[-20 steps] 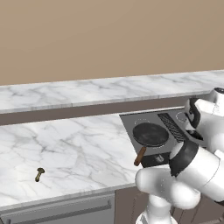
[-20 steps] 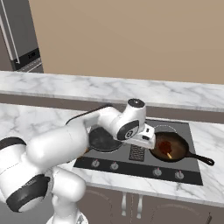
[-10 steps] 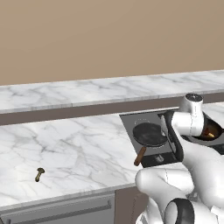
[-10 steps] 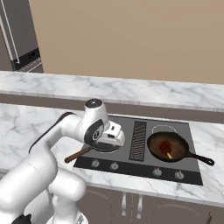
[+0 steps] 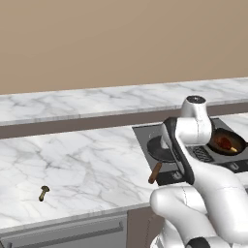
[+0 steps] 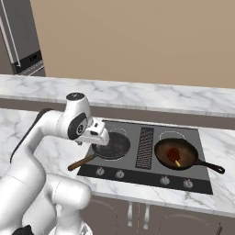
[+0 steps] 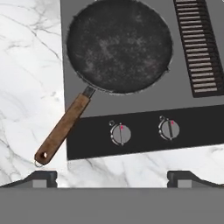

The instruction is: Place both pans onto different burners. Then place the mushroom and the steak on different pans.

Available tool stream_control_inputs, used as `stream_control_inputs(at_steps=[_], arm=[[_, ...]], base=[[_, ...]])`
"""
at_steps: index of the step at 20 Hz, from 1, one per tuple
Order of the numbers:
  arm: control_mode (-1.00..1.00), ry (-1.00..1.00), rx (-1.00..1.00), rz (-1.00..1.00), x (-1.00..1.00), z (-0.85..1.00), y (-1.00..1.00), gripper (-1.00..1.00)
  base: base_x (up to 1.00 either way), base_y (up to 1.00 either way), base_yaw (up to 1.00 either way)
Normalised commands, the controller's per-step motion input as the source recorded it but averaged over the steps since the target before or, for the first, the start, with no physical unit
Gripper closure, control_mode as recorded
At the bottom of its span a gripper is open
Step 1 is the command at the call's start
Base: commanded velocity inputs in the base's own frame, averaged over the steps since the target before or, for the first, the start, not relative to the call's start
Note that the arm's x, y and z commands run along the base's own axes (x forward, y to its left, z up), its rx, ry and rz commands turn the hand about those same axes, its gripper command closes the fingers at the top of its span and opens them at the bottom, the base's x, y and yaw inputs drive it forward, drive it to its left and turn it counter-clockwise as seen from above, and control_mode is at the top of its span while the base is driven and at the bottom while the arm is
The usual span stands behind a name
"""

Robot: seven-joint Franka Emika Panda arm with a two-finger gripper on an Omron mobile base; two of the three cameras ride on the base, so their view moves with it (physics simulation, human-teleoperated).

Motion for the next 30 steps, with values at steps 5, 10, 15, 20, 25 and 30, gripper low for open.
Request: stream_control_inputs(at_steps=[5,10,15,20,25,30], arm=[[-1.00,0.20,0.08,0.05,0.00,0.25,0.79,-1.00],[-1.00,0.15,0.03,0.03,-0.07,0.01,0.87,-1.00],[-1.00,0.08,0.01,0.03,-0.05,0.00,0.87,-1.00],[-1.00,0.10,0.03,0.04,-0.08,0.00,0.80,-1.00],[-1.00,0.06,0.01,0.04,-0.07,0.00,0.72,-1.00],[-1.00,0.04,0.00,0.04,-0.05,0.00,0.84,-1.00]], base=[[0.00,0.00,0.00],[0.00,0.00,0.00],[0.00,0.00,0.00],[0.00,0.00,0.00],[0.00,0.00,0.00],[0.00,0.00,0.00]])
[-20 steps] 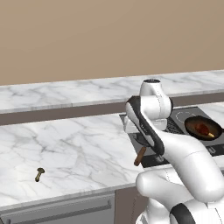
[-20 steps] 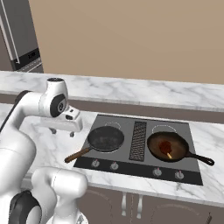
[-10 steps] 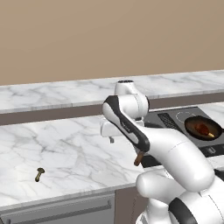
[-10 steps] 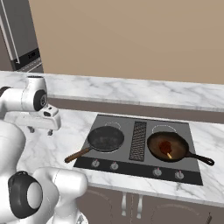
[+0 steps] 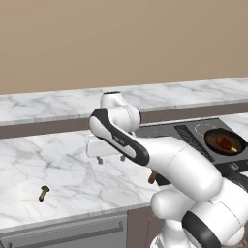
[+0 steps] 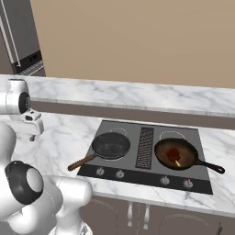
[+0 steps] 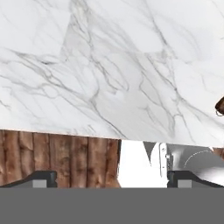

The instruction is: Place both pans onto different burners. Then place the mushroom and the steak on different pans.

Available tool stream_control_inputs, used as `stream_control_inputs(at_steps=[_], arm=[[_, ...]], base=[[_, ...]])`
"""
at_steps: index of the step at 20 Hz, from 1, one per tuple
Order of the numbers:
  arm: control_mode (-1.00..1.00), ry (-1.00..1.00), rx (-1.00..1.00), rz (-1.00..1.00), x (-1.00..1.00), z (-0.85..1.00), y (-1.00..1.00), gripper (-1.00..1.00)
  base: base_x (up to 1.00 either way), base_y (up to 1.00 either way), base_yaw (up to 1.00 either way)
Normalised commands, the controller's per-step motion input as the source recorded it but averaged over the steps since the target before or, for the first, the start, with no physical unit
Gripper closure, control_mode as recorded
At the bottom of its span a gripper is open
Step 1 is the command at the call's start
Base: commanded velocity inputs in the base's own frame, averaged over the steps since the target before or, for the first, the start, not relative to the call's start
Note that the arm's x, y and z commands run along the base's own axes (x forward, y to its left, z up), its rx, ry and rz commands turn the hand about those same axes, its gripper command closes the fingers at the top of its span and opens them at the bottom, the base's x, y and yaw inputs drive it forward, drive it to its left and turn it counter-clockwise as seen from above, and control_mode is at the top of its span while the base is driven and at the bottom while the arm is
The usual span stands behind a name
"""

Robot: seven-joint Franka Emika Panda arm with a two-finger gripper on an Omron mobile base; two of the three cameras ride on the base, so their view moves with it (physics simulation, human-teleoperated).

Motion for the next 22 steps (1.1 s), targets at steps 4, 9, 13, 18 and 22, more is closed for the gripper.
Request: stream_control_inputs(at_steps=[4,9,13,18,22], arm=[[-1.00,0.04,0.00,0.04,-0.04,0.00,0.79,-1.00],[-1.00,0.01,0.00,0.03,0.00,-0.04,0.73,-1.00],[-1.00,0.00,0.00,0.00,0.01,-0.09,0.68,-1.00],[-1.00,-0.04,0.00,0.00,0.17,-0.13,0.56,-1.00],[-1.00,-0.03,0.00,0.00,0.23,-0.10,0.48,-1.00]], base=[[0.00,0.00,0.00],[0.00,0.00,0.00],[0.00,0.00,0.00],[0.00,0.00,0.00],[0.00,0.00,0.00]])
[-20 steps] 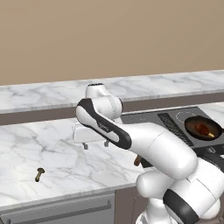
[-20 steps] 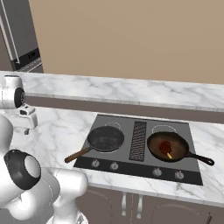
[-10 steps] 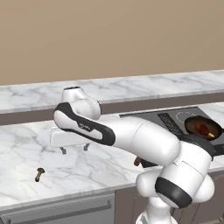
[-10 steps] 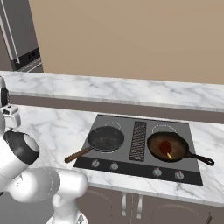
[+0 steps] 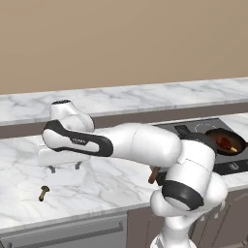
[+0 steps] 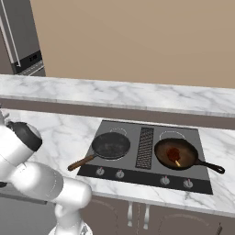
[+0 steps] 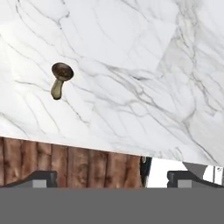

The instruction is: Place both pans onto different burners. Then place the mushroom and the steak on different pans.

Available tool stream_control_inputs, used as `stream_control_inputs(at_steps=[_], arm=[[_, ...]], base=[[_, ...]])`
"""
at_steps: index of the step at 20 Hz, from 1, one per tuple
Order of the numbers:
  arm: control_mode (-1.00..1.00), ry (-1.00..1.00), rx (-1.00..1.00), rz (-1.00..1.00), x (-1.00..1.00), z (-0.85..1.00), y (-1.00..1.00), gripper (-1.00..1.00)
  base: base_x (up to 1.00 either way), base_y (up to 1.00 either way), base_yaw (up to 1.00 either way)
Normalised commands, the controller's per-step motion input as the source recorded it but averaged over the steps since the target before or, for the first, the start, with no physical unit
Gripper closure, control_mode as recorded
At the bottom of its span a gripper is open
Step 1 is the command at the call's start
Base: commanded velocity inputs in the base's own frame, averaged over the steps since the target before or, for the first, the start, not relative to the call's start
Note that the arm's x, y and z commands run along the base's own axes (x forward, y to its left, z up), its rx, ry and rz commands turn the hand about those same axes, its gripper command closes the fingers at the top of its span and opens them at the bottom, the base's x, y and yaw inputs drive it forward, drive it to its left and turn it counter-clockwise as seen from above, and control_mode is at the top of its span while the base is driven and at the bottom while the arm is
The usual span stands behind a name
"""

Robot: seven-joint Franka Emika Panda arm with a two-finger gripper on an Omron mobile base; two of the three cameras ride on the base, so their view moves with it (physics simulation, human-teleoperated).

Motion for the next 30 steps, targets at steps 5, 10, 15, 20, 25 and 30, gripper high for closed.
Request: stream_control_inputs(at_steps=[5,10,15,20,25,30], arm=[[-1.00,-0.02,0.00,0.00,0.24,-0.14,0.48,-1.00],[-1.00,0.00,0.00,0.00,0.17,-0.15,0.38,-1.00],[-1.00,0.00,0.00,0.02,0.04,-0.18,0.14,-1.00],[-1.00,0.00,0.00,0.03,0.03,-0.27,0.07,-1.00],[-1.00,-0.01,0.00,0.04,0.00,-0.33,0.09,-1.00],[-1.00,0.00,0.00,0.05,0.00,-0.33,0.12,-1.00]], base=[[0.00,0.00,0.00],[0.00,0.00,0.00],[0.00,0.00,0.00],[0.00,0.00,0.00],[0.00,0.00,0.00],[0.00,0.00,0.00]])
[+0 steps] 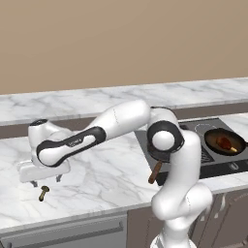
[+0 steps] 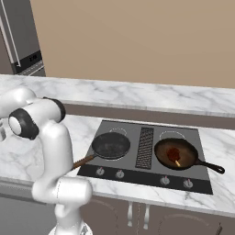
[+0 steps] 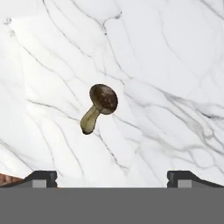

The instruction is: Place both pans onto different burners. Then place the mushroom and the steak on different pans.

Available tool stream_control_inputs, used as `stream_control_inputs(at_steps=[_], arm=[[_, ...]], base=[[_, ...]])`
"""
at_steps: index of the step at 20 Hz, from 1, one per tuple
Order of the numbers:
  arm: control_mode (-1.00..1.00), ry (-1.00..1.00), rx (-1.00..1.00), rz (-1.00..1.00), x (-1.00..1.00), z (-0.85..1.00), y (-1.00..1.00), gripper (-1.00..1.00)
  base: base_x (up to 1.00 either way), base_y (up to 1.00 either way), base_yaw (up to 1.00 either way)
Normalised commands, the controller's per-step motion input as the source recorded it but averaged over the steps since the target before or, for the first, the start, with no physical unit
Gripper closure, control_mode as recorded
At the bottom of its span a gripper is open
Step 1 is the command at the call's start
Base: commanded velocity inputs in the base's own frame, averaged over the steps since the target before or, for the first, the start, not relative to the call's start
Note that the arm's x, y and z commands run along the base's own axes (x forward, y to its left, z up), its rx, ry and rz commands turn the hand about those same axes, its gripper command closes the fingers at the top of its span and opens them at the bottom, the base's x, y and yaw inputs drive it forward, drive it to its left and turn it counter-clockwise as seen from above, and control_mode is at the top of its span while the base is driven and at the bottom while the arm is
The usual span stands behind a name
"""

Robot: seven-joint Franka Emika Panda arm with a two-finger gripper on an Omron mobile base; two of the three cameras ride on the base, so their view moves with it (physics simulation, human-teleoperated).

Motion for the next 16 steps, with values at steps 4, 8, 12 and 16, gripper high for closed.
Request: stream_control_inputs(at_steps=[4,8,12,16], arm=[[-1.00,0.00,0.00,0.04,0.01,-0.24,0.18,-1.00],[-1.00,0.00,0.00,0.01,0.13,-0.02,0.08,-1.00],[-1.00,0.00,0.00,0.01,0.16,-0.09,0.00,-1.00],[-1.00,0.00,0.00,0.00,0.21,-0.14,0.00,-1.00]], base=[[0.00,0.00,0.00],[0.00,0.00,0.00],[0.00,0.00,0.00],[0.00,0.00,0.00]])
